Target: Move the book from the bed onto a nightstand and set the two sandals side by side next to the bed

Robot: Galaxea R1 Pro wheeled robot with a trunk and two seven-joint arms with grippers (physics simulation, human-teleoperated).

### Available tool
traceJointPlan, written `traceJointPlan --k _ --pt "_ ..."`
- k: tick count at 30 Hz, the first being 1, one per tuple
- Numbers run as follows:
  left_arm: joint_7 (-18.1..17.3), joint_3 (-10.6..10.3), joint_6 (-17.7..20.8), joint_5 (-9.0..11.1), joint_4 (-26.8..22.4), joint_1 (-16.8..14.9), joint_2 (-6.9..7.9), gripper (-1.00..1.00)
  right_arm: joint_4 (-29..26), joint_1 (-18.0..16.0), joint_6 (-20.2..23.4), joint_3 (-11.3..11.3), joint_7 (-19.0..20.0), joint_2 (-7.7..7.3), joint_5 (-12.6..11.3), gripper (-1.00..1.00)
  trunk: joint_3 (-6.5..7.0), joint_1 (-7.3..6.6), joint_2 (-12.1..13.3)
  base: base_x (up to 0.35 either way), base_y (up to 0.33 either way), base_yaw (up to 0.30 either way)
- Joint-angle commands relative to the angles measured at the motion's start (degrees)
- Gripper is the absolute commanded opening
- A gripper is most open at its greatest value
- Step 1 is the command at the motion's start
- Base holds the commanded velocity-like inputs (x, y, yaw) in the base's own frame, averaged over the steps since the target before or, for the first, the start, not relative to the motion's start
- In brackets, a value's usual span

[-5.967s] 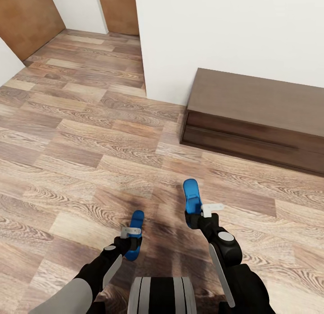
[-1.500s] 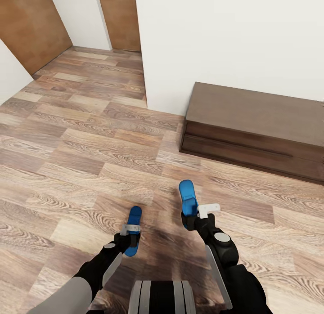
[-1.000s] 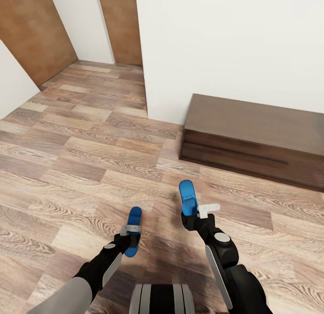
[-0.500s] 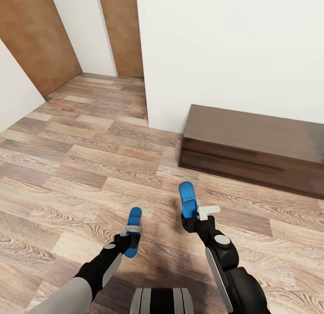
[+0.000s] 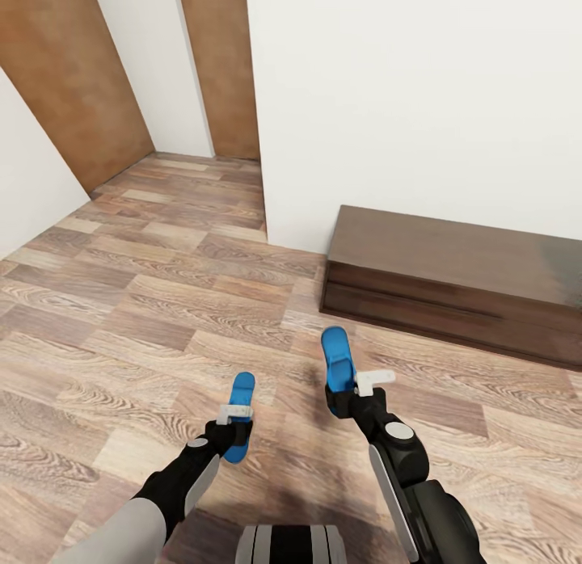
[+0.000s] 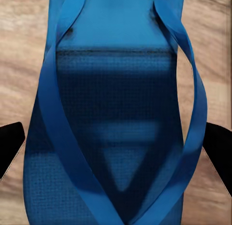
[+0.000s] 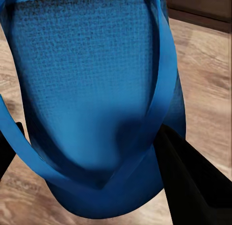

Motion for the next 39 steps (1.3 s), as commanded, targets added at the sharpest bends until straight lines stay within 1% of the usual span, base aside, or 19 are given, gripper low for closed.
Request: traceJointPlan --k 1,11,19,39 --pt "0.21 -0.3 0.26 0.53 -0.11 -0.01 0.03 -1.0 -0.06 -0.02 0.35 0.11 -0.38 -0.02 0.04 -1.0 0.19 -0.03 0.0 0.0 0.0 0.0" --pt "0.21 -0.3 0.26 0.53 -0.18 -0.02 0.04 -1.0 -0.03 0.43 0.21 0.14 -0.22 0.02 0.07 -1.0 2.4 -0.29 0.13 0.0 0.0 0.0" --pt "0.21 -0.3 0.26 0.52 -0.1 0.0 0.04 -1.0 -0.13 0.64 0.18 1.55 -0.36 0.05 0.11 -1.0 4.18 -0.5 0.24 0.0 0.0 0.0" --pt "0.21 -0.3 0.21 0.45 -0.09 0.0 0.05 -1.0 -0.06 0.65 0.17 1.73 -0.38 -0.03 0.12 -1.0 8.61 -1.01 0.51 0.0 0.0 0.0"
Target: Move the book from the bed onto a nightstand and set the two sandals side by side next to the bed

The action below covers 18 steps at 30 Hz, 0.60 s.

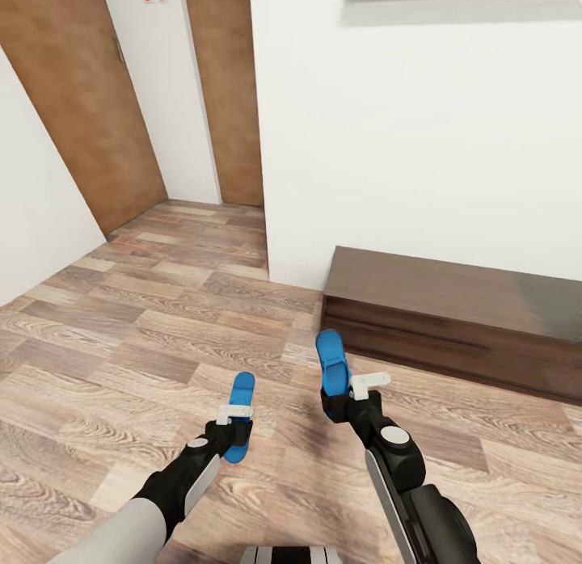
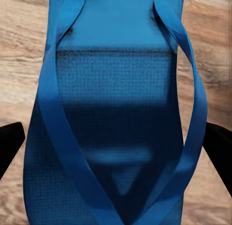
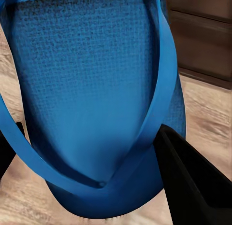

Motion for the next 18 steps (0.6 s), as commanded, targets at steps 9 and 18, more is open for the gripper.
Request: traceJointPlan --k 9,18 --pt "0.24 -0.31 0.2 0.54 -0.02 -0.02 0.0 -1.0 -0.06 -0.03 0.35 0.02 -0.38 -0.01 0.05 -1.0 1.96 -0.24 0.11 0.0 0.0 0.0" --pt "0.21 -0.34 -0.18 0.46 0.03 -0.03 -0.01 -1.0 -0.06 -0.03 0.35 0.02 -0.38 -0.01 0.05 -1.0 3.95 -0.47 0.23 0.0 0.0 0.0"
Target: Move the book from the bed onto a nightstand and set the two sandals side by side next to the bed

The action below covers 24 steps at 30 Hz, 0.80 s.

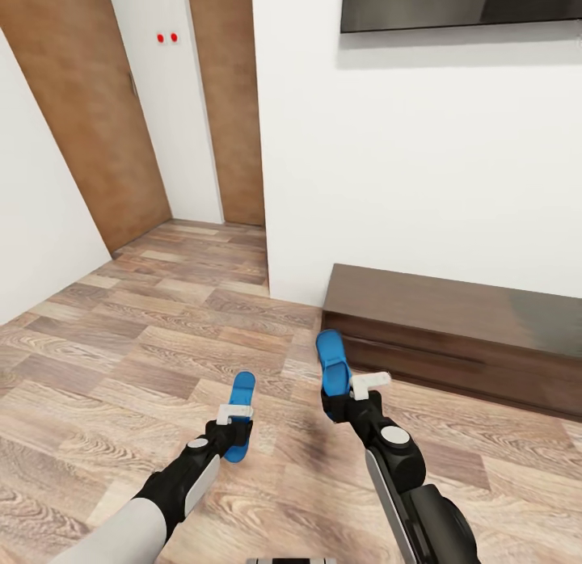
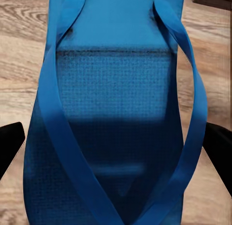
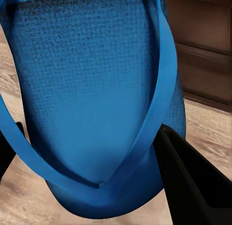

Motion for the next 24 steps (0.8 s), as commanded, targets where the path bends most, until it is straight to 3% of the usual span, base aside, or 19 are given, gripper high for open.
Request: traceJointPlan --k 1,24 --pt "0.21 -0.3 0.19 0.55 -0.07 -0.02 0.04 -1.0 -0.06 -0.03 0.35 0.08 -0.38 0.0 0.05 -1.0 0.18 -0.03 0.0 0.0 0.0 0.0" --pt "0.23 -0.36 -0.05 0.54 -0.04 -0.02 0.02 -1.0 -0.06 -0.03 0.35 0.16 -0.38 0.0 0.05 -1.0 5.19 -1.01 1.08 0.0 0.0 0.0"
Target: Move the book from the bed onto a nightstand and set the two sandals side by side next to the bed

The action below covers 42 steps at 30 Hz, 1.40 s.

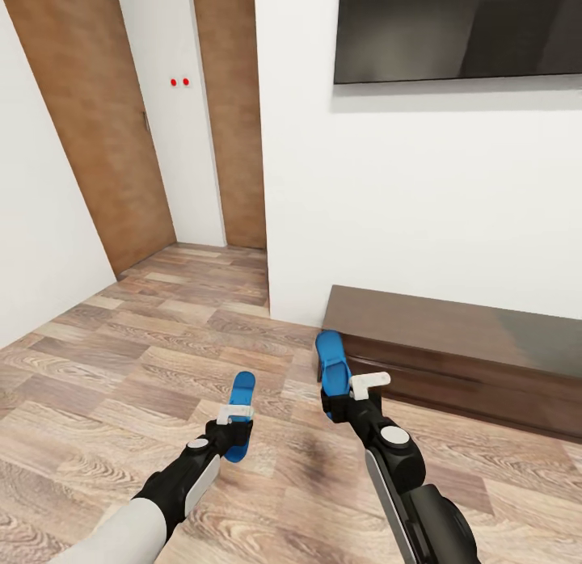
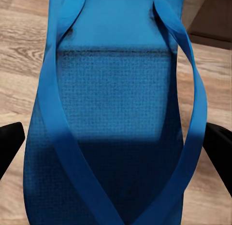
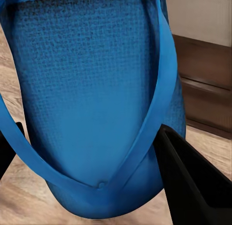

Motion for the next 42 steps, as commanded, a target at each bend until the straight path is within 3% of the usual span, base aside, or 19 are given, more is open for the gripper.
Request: traceJointPlan --k 1,26,30,42 --pt "0.22 -0.32 0.26 0.56 -0.09 -0.02 0.05 -1.0 -0.06 -0.03 0.35 0.09 -0.38 0.0 0.04 -1.0 0.13 -0.24 0.39 0.0 0.0 0.0" --pt "0.2 -0.32 0.25 0.56 -0.09 -0.02 0.05 -1.0 0.75 -0.03 0.35 0.17 -0.38 0.03 0.12 -1.0 4.62 -5.73 10.42 0.0 0.0 0.0" --pt "0.19 -0.32 0.25 0.56 -0.09 -0.02 0.05 -1.0 0.81 -0.03 0.43 2.01 -0.57 0.08 0.09 -1.0 5.34 -6.61 12.03 0.0 0.0 0.0" --pt "0.21 -0.32 0.25 0.56 -0.09 -0.01 0.05 -1.0 0.87 -0.03 0.44 2.53 -0.77 0.01 0.13 -1.0 7.49 -9.24 16.84 0.0 0.0 0.0"
